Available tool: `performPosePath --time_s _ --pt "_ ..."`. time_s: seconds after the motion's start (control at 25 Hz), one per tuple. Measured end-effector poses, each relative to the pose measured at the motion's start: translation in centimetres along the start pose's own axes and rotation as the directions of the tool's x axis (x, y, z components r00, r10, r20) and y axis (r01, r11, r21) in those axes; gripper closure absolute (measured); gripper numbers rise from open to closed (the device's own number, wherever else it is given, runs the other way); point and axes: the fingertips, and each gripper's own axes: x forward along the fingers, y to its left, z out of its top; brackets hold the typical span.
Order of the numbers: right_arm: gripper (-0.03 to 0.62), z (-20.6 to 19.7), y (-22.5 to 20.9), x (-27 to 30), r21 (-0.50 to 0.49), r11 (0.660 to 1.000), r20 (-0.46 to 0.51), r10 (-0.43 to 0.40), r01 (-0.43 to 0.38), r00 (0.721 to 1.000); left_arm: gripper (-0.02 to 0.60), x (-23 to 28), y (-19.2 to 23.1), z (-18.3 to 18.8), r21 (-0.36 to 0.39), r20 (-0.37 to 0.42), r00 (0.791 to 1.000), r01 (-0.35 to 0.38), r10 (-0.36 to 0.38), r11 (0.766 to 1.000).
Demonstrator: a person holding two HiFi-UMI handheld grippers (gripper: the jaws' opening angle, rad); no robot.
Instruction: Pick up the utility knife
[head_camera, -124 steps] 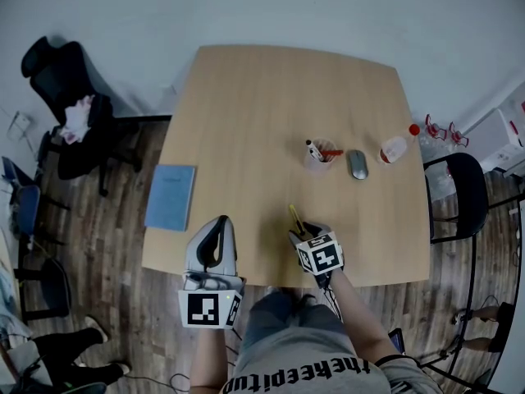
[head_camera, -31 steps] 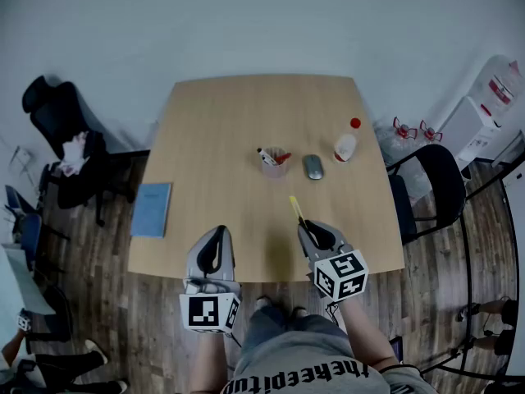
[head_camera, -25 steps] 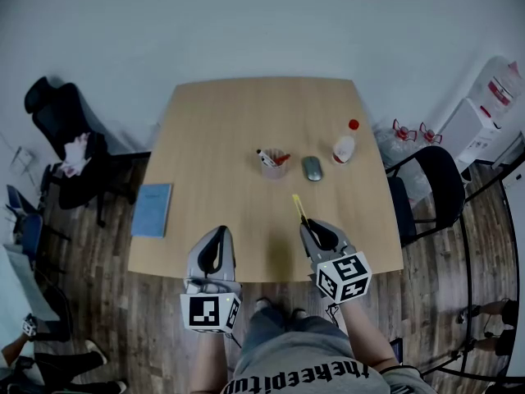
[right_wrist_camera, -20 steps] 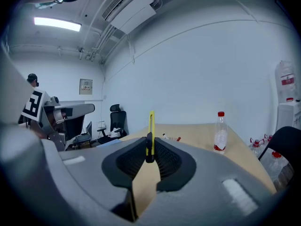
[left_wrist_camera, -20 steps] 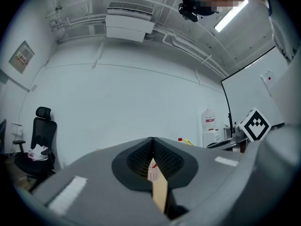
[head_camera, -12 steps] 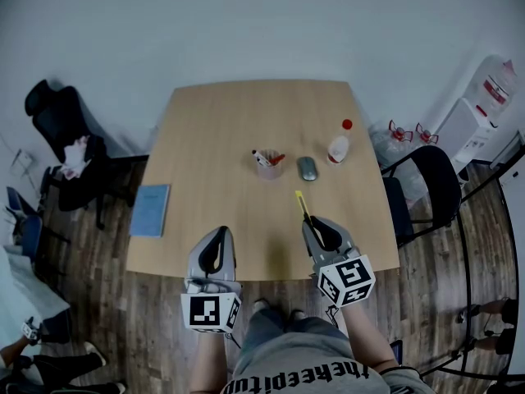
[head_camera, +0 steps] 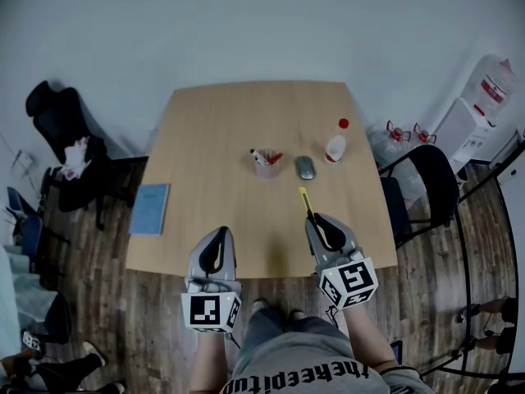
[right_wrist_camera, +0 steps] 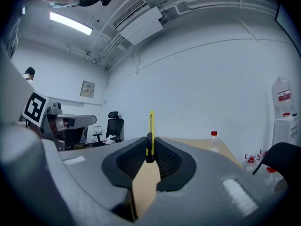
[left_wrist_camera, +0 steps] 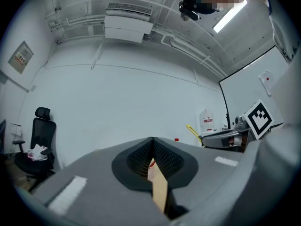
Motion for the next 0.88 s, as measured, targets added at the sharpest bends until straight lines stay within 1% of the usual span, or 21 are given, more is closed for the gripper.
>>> performPosePath --time_s 0.24,0.6,0.88 --pt "0.539 0.9 0.1 -0.6 -0.028 1.0 0.036 -0.011 0.012 0.999 0.561 -0.4 0.0 -0.3 -0.005 -0.001 1.0 -0.004 0.004 1.0" --pt "0.539 2.2 0.2 -1.4 -0.044 0.999 0.085 -0.018 0.021 0.996 0.561 -1.1 0.2 -0.4 -0.003 0.006 1.0 -0.016 0.016 1.0" --pt "0.539 2.4 0.3 -1.6 -0.061 0.998 0.092 -0.014 0.02 0.996 0.561 -1.2 0.3 -0.2 -0.001 0.005 1.0 -0.021 0.021 1.0"
